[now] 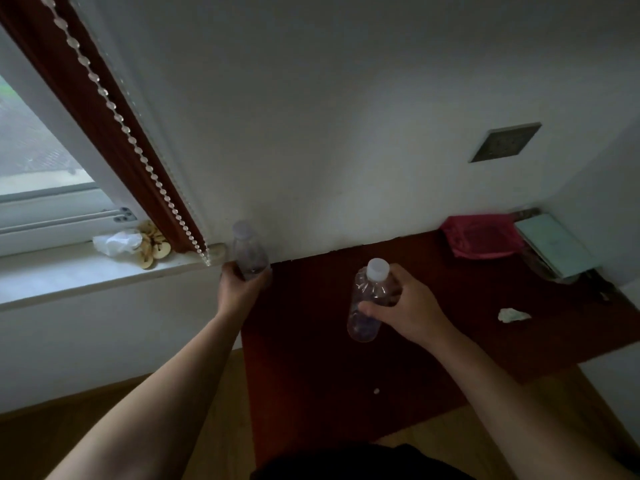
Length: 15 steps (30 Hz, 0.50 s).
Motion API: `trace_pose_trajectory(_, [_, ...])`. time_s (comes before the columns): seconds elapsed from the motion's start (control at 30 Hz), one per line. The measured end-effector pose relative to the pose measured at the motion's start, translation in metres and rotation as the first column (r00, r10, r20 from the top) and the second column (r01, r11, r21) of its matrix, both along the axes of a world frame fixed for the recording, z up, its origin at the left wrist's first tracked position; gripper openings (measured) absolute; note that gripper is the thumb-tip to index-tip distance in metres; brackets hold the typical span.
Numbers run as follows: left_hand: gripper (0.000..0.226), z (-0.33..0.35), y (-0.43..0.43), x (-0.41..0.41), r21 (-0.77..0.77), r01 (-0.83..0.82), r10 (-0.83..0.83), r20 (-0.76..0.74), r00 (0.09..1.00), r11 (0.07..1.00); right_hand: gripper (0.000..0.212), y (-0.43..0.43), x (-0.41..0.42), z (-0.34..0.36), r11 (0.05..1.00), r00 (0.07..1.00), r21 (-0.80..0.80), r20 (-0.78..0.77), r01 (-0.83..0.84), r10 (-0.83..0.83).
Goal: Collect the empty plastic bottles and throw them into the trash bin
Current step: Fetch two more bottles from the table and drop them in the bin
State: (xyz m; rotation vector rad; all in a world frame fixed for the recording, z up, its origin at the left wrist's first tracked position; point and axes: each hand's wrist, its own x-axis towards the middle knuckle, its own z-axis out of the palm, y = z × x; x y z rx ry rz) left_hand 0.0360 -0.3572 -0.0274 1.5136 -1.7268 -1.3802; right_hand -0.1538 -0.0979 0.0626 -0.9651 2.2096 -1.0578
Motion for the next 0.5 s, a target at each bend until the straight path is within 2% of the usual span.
trace_pose_trajectory(0.13, [0.055, -0.01, 0.003, -0.02, -0.018, -0.046, 0.044, -0.063, 0.997, 0.999, 0.058, 0.011, -0.007, -0.001, 0.999, 0.999, 0.029, 0.01, 0.034, -0.034])
trace_pose_trajectory(0.27, [0.045, -0.004, 0.011, -0.028, -0.087, -0.028, 0.025, -0.039, 0.999, 0.996, 0.054, 0.012, -0.012, -0.004, 0.999, 0.998, 0.02, 0.043, 0.039, -0.039])
trace_pose_trajectory(0.5, [0.055, 0.006, 0.071, -0.001, -0.108, 0.068, -0.08, -0.109, 0.991, 0.992, 0.052, 0.04, -0.03, -0.02, 0.999, 0.994, 0.032, 0.105, 0.027, -0.03])
